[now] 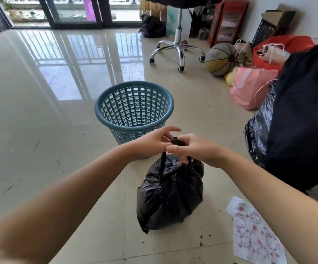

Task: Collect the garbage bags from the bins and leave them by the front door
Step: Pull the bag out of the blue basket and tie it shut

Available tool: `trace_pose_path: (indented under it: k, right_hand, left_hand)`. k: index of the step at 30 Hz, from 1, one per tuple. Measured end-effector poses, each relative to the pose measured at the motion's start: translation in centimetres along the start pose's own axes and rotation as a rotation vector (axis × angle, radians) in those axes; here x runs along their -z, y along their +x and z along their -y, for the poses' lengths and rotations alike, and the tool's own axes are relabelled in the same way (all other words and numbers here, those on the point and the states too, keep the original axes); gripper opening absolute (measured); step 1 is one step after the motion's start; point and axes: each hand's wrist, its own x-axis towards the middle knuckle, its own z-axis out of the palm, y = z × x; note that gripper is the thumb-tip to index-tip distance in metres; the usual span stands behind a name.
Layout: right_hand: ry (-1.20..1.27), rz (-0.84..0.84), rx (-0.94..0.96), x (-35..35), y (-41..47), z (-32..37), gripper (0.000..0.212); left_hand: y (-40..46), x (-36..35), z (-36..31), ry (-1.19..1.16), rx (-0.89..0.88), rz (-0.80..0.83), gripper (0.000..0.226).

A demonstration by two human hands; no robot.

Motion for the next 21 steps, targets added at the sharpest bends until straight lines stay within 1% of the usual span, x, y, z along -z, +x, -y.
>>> trace_pose_path:
  k: [1, 2, 3, 5, 7, 8, 9, 11, 13, 15, 17, 21]
  right_hand:
    - [0.004, 0.001, 0.025, 0.2, -0.1, 0.2, 0.016]
    - [0.003, -0.001, 0.053, 0.4, -0.2, 0.3, 0.018]
    - [0.008, -0.012, 0.073, 0.5, -0.2, 0.4, 0.020]
    - [-0.001, -0.058, 0.101, 0.7, -0.3, 0.3, 0.017]
    - [-0.062, -0.144, 0.101, 1.2, -0.2, -0.5, 0.014]
    - [-0.123, -0.200, 0.096, 1.5, -0.3, -1.1, 0.015]
    - [-0.209, -0.253, 0.090, 1.8, -0.4, -1.9, 0.016]
    - [-0.442, -0.295, 0.098, 1.7, -0.8, -3.9, 0.018]
    - [-0.652, -0.229, 0.103, 0.9, -1.1, -6.1, 0.017]
    - [-0.773, -0.148, 0.087, 0.1, -0.9, -8.0, 0.017]
    - [-0.837, -0.096, 0.062, -0.6, -0.7, -9.4, 0.016]
    - [-0.887, 0.024, 0.044, -1.4, 0.1, -11.5, 0.018]
  left_hand:
    - [-0.2, 0.0, 0.3, -0.101, 0.019, 0.092, 0.034]
    - [-0.3, -0.2, 0.6, -0.188, 0.032, 0.153, 0.029]
    - [-0.3, -0.4, 1.0, -0.289, 0.045, 0.180, 0.027]
    - [-0.3, -0.8, 1.4, -0.471, 0.056, 0.197, 0.028]
    - [-0.1, -0.8, 1.6, -0.513, 0.046, 0.173, 0.017]
    - [0.1, -0.8, 1.8, -0.495, 0.053, 0.145, 0.019]
    - [0.3, -0.8, 1.9, -0.448, 0.066, 0.119, 0.027]
    - [0.7, -1.1, 2.6, -0.207, 0.113, 0.064, 0.031]
    - [1.1, -2.1, 3.8, 0.120, 0.119, 0.045, 0.032]
    - [1.4, -3.4, 5.3, 0.333, 0.075, 0.052, 0.038]
    - [1.4, -4.7, 6.8, 0.412, 0.061, 0.060, 0.043]
    - [1.6, -6.3, 9.4, 0.511, 0.051, 0.110, 0.043]
